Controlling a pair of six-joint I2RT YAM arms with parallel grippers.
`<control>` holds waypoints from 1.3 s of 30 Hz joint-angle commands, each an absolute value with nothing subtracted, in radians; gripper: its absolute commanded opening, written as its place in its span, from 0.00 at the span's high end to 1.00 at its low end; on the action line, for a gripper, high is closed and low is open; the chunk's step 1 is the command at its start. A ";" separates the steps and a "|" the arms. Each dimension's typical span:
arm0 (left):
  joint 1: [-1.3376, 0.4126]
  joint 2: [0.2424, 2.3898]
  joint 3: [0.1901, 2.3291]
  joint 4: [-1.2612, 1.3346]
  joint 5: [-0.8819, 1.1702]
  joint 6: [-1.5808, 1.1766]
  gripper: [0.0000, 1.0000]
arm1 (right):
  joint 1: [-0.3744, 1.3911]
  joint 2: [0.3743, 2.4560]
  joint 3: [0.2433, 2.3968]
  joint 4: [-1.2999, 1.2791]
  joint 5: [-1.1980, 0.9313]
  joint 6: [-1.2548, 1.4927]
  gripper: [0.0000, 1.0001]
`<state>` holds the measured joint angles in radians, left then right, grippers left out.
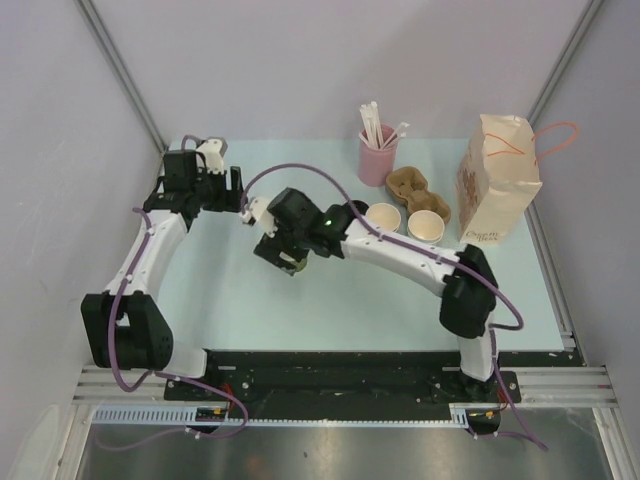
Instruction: Pack the takeout coffee
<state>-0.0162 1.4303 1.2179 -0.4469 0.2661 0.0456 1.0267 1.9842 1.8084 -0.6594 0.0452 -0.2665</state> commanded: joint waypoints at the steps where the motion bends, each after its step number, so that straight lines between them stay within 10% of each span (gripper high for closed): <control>1: -0.011 1.362 1.203 -0.431 0.302 0.098 0.21 | 0.948 1.754 1.816 -0.716 0.185 -0.137 0.11; 13: -0.011 1.333 1.197 -0.434 0.296 0.114 0.21 | 0.456 1.422 1.364 -0.773 0.189 0.031 0.24; 26: -0.011 1.313 1.189 -0.446 0.285 0.130 0.22 | 0.422 1.505 1.312 -0.703 0.209 -0.067 0.53; 39: -0.011 1.319 1.189 -0.449 0.275 0.141 0.21 | 0.420 1.569 1.312 -0.669 0.184 -0.090 0.60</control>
